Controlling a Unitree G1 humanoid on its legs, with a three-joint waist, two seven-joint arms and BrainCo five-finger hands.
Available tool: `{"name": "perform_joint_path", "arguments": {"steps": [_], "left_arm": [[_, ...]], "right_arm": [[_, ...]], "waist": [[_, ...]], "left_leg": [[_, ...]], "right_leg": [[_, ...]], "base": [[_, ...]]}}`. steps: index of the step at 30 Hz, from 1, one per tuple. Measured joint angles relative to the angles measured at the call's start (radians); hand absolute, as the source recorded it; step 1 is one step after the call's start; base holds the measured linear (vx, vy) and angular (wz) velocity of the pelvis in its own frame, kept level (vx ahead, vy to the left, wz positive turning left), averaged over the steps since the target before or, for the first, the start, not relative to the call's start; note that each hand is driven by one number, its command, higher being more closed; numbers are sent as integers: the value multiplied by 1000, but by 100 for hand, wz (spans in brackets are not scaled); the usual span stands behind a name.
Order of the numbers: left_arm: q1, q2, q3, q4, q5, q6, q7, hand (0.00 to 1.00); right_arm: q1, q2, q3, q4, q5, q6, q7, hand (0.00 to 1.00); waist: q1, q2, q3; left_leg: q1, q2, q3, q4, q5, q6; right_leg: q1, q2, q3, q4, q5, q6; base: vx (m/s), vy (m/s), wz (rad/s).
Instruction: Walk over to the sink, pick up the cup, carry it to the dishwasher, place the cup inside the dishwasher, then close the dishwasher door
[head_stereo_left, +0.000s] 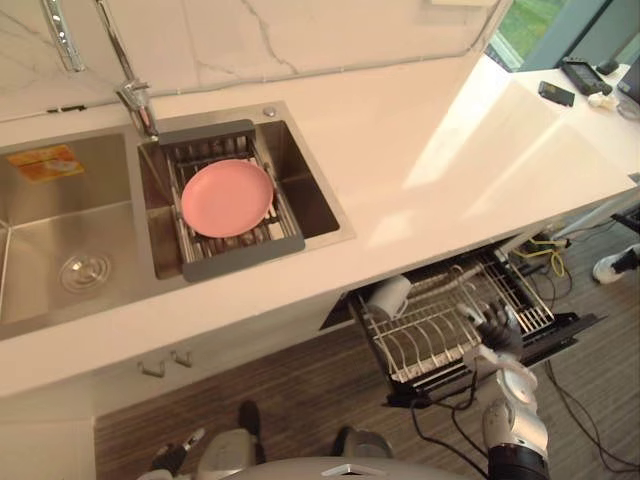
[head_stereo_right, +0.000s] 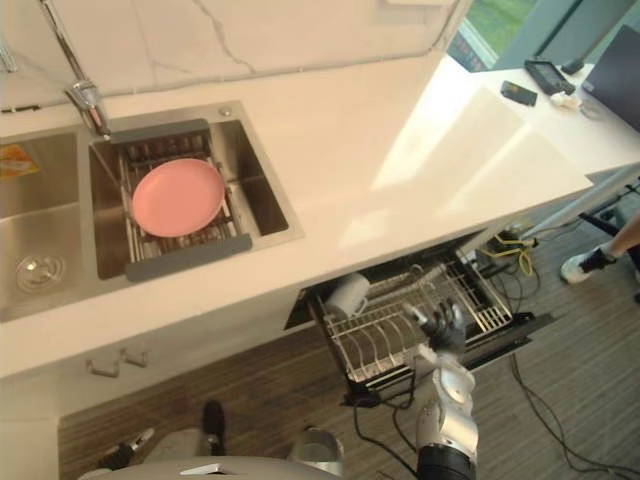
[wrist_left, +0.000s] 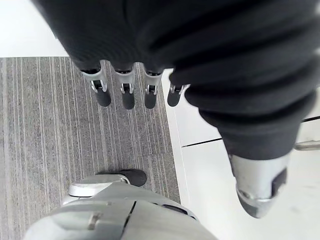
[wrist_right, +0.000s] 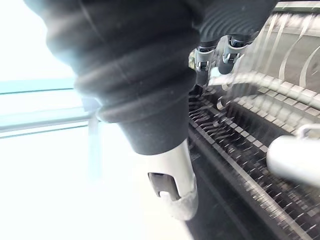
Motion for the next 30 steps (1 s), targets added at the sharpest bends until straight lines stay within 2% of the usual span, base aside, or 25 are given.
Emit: {"name": "perform_joint_path", "arguments": {"steps": [1,2,4,6,9,12,13,14,15,16,17,18,19,22,24,26,28,30], "left_arm": [[1,-5,9,2,-12,3,-5,0],[1,-14,13,11,-52,5,-21,0],[7,-20,13,12,-85,-6,-37,0],[13,-30,15,12,-106,-26,-37,0],[18,-44,21,12,-108,-38,-29,0],[29,-65,32,11,-95,-40,-10,0],[30,-68,32,12,-93,-40,-10,0],[30,-75,32,14,-93,-36,-10,0],[30,-78,32,20,-103,-26,-16,0],[30,-82,32,29,-116,-17,-19,0],[35,-88,33,40,-150,8,-38,0],[39,-91,32,47,-170,23,-49,0],[53,-98,31,55,-195,47,-65,0],[80,-96,30,56,-173,57,-89,0],[80,-93,31,60,-140,57,-92,0],[72,-94,35,80,-83,56,-91,0],[67,-92,31,88,-29,42,-93,0],[68,-92,29,88,2,22,-93,0]], "right_arm": [[1,0,0,-25,19,-13,18,0],[1,2,0,-88,56,-41,56,0],[1,8,5,-143,66,-79,84,0],[-2,17,32,-221,86,-163,105,0],[-9,17,83,-290,98,-240,133,0],[-14,18,149,-300,105,-249,166,0],[-14,18,158,-302,105,-249,167,0],[-14,16,166,-314,105,-249,169,0],[-17,7,179,-322,105,-259,169,0],[-17,1,186,-320,105,-263,169,0],[-20,-12,198,-320,105,-265,169,0],[-24,-18,207,-320,105,-264,170,0],[-31,-21,225,-320,106,-264,172,0],[-35,-21,215,-321,131,-242,174,0],[-34,-22,191,-327,136,-224,165,0],[-32,-22,146,-328,142,-217,154,0],[-21,-22,115,-329,142,-210,120,0],[-11,-19,109,-329,142,-207,105,0]], "waist": [[2,6,-3],[6,22,-12],[12,36,-14],[22,50,-18],[32,68,-13],[29,97,-15],[27,103,-15],[27,118,-18],[23,132,-22],[22,136,-24],[22,158,-35],[25,166,-36],[26,174,-37],[27,172,-42],[14,163,-47],[-7,168,-59],[-14,166,-60],[-16,165,-63]], "left_leg": [[-2,2,0,2,0,0],[-12,10,0,17,-2,-3],[-20,22,2,39,-6,-8],[-35,44,1,71,-13,-14],[-29,63,-6,82,-12,-23],[-34,78,9,75,-27,-22],[-33,90,41,77,-35,-18],[-32,121,136,85,-46,-3],[-38,145,204,97,-49,2],[-44,153,222,101,-48,3],[-48,161,242,113,-36,19],[-49,164,243,116,-18,26],[-43,161,238,112,-5,13],[-42,136,216,90,0,14],[-40,130,248,59,4,20],[-24,119,295,1,59,33],[11,85,272,-66,102,32],[31,60,258,-108,117,35]], "right_leg": [[0,2,2,-5,0,0],[0,12,7,-14,4,1],[1,25,20,-25,9,-2],[3,50,34,-33,14,-11],[18,71,38,-30,13,-22],[46,88,8,-44,22,-30],[56,91,-6,-57,33,-23],[80,93,-46,-89,54,-21],[95,92,-88,-108,63,-19],[97,89,-100,-109,63,-19],[103,85,-125,-105,58,-14],[106,83,-135,-99,53,-11],[112,74,-148,-80,36,-6],[122,55,-173,-55,11,-1],[123,48,-199,-63,19,11],[131,30,-244,-53,20,21],[149,11,-253,-38,8,35],[156,-7,-250,-27,-1,47]], "base": [[-68,-24,-2],[-62,-25,-3],[-87,-50,-5],[-86,-77,-6],[-81,-72,-1],[-95,-57,21],[-25,-56,58],[-5,-49,79],[3,-31,84],[28,14,88],[33,36,60],[36,42,58],[7,36,38],[-11,27,35],[22,37,46],[57,52,58],[48,70,48],[4,73,31]]}}
